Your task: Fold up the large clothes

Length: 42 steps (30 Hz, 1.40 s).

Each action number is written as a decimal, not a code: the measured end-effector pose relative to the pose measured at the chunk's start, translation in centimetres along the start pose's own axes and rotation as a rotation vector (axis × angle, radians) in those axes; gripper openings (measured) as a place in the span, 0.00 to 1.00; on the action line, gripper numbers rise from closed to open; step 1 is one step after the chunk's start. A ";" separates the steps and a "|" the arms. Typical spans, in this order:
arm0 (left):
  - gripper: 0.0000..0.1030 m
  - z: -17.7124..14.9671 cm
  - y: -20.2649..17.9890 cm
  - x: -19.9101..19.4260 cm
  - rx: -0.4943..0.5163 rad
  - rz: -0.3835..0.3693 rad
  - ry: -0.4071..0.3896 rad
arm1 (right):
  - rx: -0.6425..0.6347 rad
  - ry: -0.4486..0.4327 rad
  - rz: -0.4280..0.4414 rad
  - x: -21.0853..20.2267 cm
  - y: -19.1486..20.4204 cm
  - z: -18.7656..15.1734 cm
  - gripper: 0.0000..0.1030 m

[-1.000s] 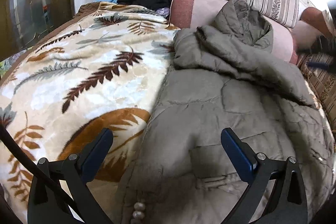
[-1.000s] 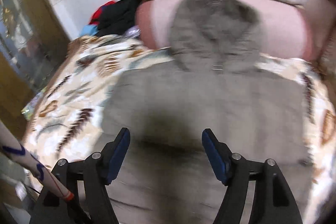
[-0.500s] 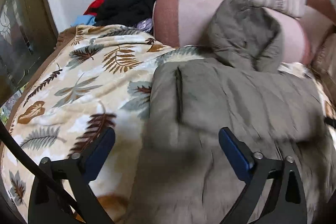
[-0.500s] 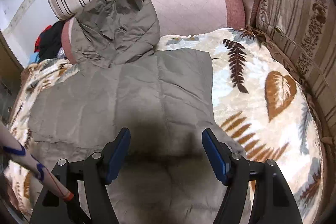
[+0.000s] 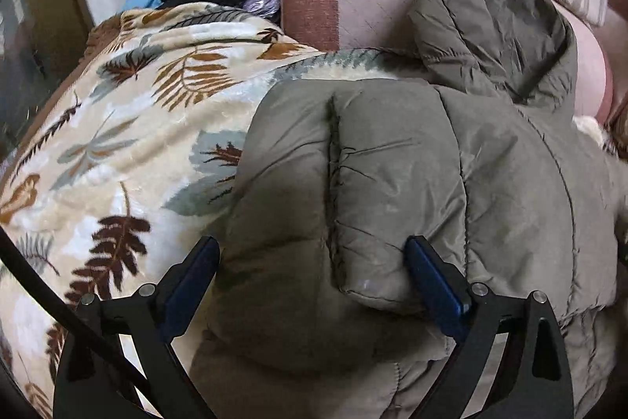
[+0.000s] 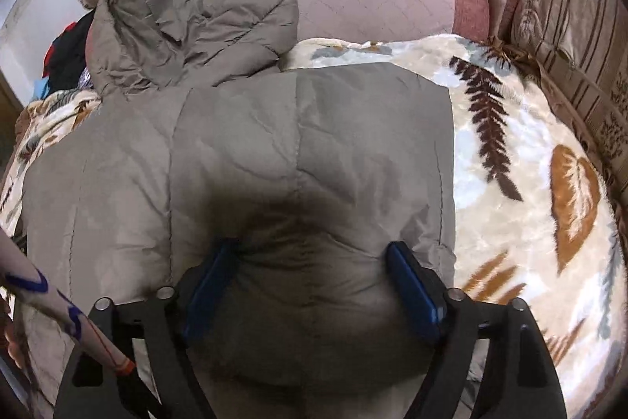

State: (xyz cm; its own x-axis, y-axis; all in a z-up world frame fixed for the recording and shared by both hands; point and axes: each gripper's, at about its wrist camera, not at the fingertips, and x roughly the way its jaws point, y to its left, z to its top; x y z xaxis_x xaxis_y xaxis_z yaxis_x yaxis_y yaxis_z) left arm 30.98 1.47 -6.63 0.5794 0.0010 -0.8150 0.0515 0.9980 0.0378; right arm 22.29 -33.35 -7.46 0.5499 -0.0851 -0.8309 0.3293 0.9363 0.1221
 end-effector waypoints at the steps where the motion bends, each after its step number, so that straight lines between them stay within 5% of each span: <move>1: 0.93 0.0 0.0 -0.5 -0.005 0.003 0.000 | 0.005 0.003 -0.001 0.0 -0.1 0.0 0.89; 8: 0.93 -2.7 1.5 -7.3 0.057 -0.006 -0.066 | 0.044 -0.046 0.026 -5.5 -1.4 -0.8 0.89; 14: 0.93 -8.1 5.5 -11.7 0.054 -0.012 -0.087 | 0.056 -0.035 0.077 -11.3 -4.3 -5.8 0.89; 22: 0.92 -15.8 9.5 -11.3 -0.048 -0.220 0.062 | 0.140 0.083 0.039 -14.0 -10.8 -15.7 0.89; 23: 0.89 -16.4 9.4 -11.1 -0.057 -0.241 0.082 | 0.153 0.121 0.057 -13.8 -11.1 -16.9 0.84; 24: 0.75 -17.1 9.1 -10.8 -0.062 -0.260 0.103 | 0.165 0.152 0.082 -13.6 -11.3 -18.0 0.79; 26: 0.66 -18.2 8.2 -10.9 -0.039 -0.205 0.105 | 0.188 0.165 0.116 -13.7 -11.5 -19.3 0.66; 32: 0.62 -20.2 6.3 -13.1 0.050 -0.126 0.062 | 0.257 0.146 0.123 -14.0 -13.1 -20.6 0.60; 39: 0.63 -19.1 8.4 -17.2 -0.006 -0.129 -0.015 | 0.236 0.029 0.036 -18.3 -12.9 -20.0 0.62; 42: 0.69 -18.0 8.1 -19.2 0.021 -0.090 -0.109 | 0.210 -0.082 0.015 -21.7 -12.5 -19.5 0.75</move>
State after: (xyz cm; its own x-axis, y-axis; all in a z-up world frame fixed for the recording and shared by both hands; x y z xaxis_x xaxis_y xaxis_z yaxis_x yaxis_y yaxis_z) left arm 5.56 10.70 -1.07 0.6562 -0.0963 -0.7484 0.1237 0.9921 -0.0192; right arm -8.73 -36.60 -1.55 0.6136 -0.1069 -0.7823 0.4684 0.8469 0.2516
